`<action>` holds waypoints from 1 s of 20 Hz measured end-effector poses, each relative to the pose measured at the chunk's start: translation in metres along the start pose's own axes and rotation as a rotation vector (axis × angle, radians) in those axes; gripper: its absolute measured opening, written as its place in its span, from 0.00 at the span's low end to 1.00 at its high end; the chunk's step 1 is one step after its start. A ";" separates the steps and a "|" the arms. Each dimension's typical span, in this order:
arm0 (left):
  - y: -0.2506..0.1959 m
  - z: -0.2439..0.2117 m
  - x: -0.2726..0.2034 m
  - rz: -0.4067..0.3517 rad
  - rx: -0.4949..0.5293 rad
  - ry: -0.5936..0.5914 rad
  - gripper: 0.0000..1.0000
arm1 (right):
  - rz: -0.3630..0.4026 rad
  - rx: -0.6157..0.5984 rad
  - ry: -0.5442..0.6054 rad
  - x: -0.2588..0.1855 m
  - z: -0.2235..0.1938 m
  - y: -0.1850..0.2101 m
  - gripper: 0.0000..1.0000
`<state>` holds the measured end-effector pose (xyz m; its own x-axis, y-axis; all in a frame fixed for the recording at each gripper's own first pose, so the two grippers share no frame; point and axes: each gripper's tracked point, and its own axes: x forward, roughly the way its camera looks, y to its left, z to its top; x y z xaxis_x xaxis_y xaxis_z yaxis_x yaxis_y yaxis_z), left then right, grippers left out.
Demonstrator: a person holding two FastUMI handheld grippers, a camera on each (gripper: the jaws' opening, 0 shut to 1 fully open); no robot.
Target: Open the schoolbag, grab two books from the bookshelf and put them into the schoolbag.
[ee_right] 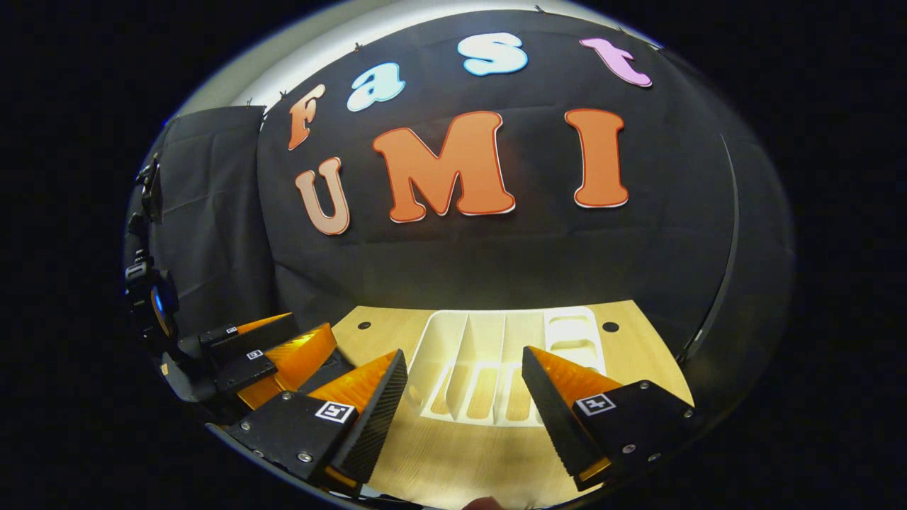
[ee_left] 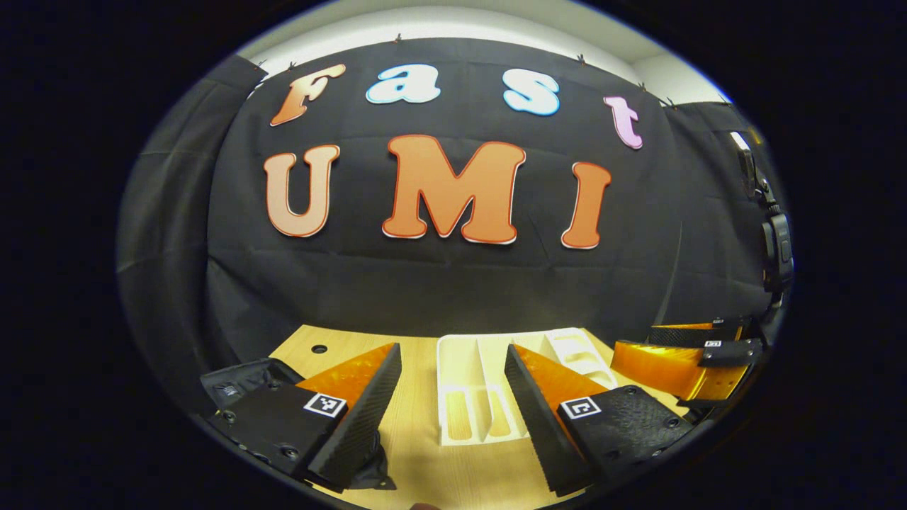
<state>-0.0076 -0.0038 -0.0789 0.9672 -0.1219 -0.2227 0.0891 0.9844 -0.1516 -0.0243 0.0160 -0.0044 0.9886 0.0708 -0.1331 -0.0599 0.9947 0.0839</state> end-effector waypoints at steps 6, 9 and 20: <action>-0.014 0.012 -0.021 0.003 0.059 -0.102 0.94 | -0.004 -0.086 -0.111 -0.020 0.022 -0.002 0.97; -0.018 0.021 -0.022 0.000 0.073 -0.129 0.94 | 0.002 -0.075 -0.132 -0.023 0.029 -0.001 0.97; -0.019 0.022 -0.024 -0.008 0.083 -0.132 0.94 | -0.010 -0.079 -0.124 -0.022 0.020 -0.004 0.97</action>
<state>-0.0275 -0.0170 -0.0493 0.9888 -0.1171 -0.0922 0.1107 0.9913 -0.0717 -0.0433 0.0084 0.0183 0.9984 0.0557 -0.0101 -0.0557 0.9984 0.0041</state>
